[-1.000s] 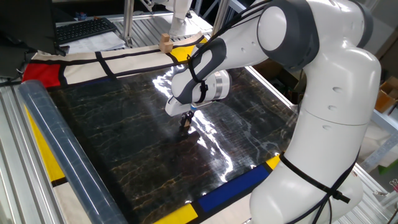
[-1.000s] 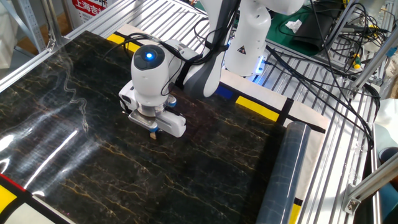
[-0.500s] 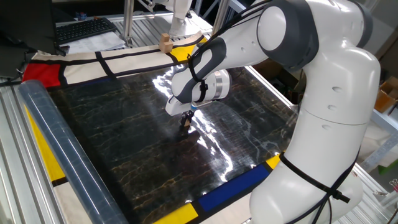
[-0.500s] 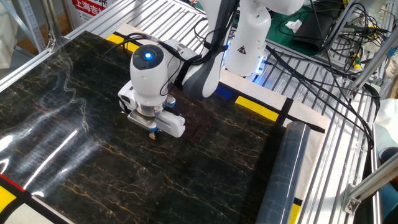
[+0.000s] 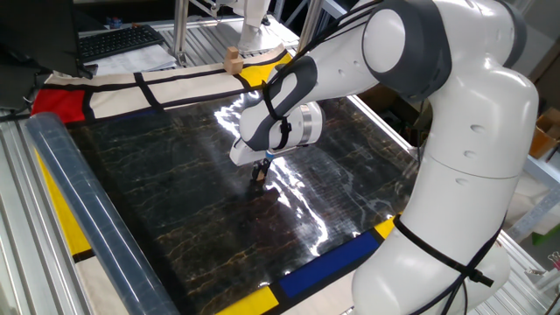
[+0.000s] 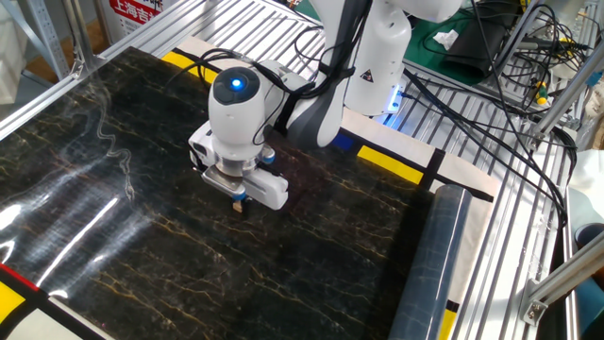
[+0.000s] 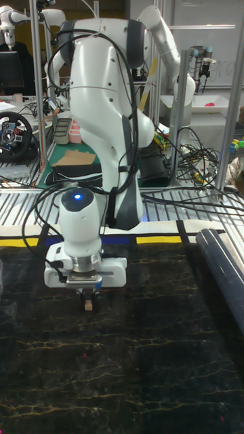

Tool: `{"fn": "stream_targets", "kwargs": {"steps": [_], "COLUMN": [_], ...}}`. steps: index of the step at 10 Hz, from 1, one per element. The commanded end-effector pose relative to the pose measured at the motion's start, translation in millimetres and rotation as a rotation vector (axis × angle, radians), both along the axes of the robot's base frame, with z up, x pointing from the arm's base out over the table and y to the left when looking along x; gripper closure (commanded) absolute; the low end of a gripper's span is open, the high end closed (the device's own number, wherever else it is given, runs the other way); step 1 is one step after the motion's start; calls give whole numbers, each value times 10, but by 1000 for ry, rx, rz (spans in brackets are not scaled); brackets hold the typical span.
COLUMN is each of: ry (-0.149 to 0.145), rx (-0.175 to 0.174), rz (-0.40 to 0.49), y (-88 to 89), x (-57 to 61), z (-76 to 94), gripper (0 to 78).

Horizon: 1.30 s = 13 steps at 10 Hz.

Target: Hold a small block with the gripper and sweep it from left to right on the table

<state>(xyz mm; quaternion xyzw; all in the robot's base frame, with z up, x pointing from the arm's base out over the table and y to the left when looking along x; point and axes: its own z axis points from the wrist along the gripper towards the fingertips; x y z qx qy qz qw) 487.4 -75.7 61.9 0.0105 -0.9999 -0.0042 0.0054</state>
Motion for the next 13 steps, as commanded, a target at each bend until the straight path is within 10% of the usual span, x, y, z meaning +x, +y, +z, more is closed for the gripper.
{"fn": "stream_targets", "kwargs": {"steps": [1, 13], "ry": [45, 45], "rx": [17, 10], "rz": [-73, -70], "y": [487, 341], "x": [-500, -216], "z": [-195, 17], "gripper": [764, 764]}}
